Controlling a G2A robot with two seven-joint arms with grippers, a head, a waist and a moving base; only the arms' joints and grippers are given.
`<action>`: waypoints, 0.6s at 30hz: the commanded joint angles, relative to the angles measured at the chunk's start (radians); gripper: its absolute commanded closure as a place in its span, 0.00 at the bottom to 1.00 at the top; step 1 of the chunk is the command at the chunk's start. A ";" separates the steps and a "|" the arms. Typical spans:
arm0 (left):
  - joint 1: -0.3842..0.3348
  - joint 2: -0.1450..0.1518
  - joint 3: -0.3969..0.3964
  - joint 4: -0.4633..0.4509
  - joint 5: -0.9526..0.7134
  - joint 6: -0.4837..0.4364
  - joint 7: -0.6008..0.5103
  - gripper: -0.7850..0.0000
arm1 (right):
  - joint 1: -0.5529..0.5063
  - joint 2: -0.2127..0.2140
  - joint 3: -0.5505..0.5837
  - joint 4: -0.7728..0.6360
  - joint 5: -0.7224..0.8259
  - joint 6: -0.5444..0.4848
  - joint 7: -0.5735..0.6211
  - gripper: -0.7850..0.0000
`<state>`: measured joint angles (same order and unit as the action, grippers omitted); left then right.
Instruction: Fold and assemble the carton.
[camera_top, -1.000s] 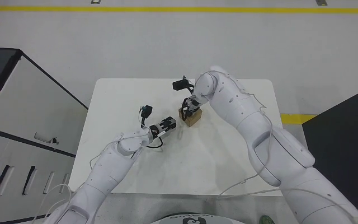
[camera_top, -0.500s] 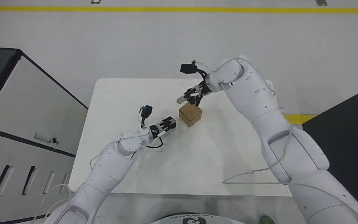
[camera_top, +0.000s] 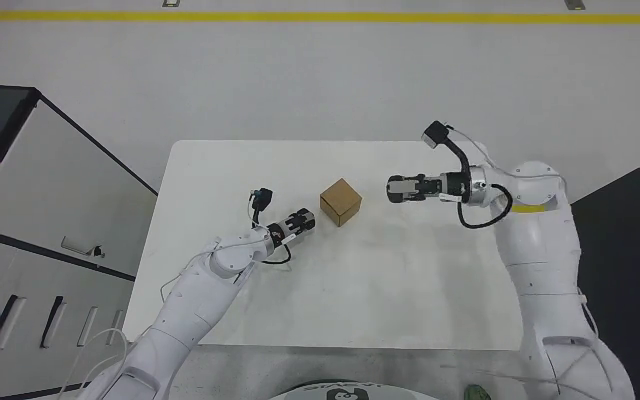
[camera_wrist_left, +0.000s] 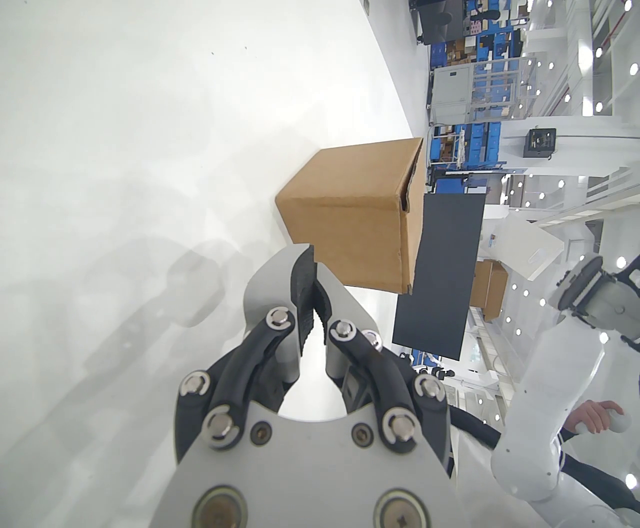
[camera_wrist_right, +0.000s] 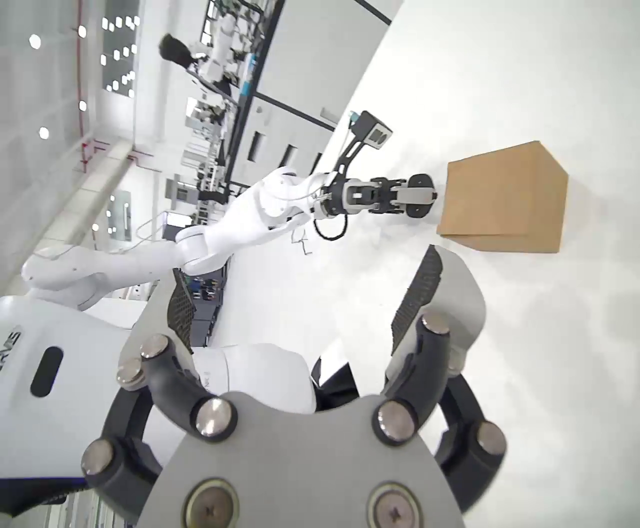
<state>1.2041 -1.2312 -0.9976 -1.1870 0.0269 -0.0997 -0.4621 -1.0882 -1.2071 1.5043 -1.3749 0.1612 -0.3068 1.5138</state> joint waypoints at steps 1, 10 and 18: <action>0.000 0.000 0.000 0.000 0.000 0.000 0.000 1.00 | -0.045 0.022 0.031 -0.024 0.055 -0.005 -0.005 0.00; 0.000 0.000 0.000 0.000 0.000 0.000 0.000 0.13 | -0.104 0.073 0.045 -0.052 0.179 -0.013 -0.013 0.00; 0.067 0.014 -0.003 -0.107 0.195 -0.207 0.123 0.00 | -0.104 0.073 0.045 -0.052 0.179 -0.013 -0.013 0.00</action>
<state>1.2603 -1.2211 -0.9988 -1.2806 0.1684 -0.2613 -0.3586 -1.1922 -1.1338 1.5490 -1.4266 0.3403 -0.3198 1.5007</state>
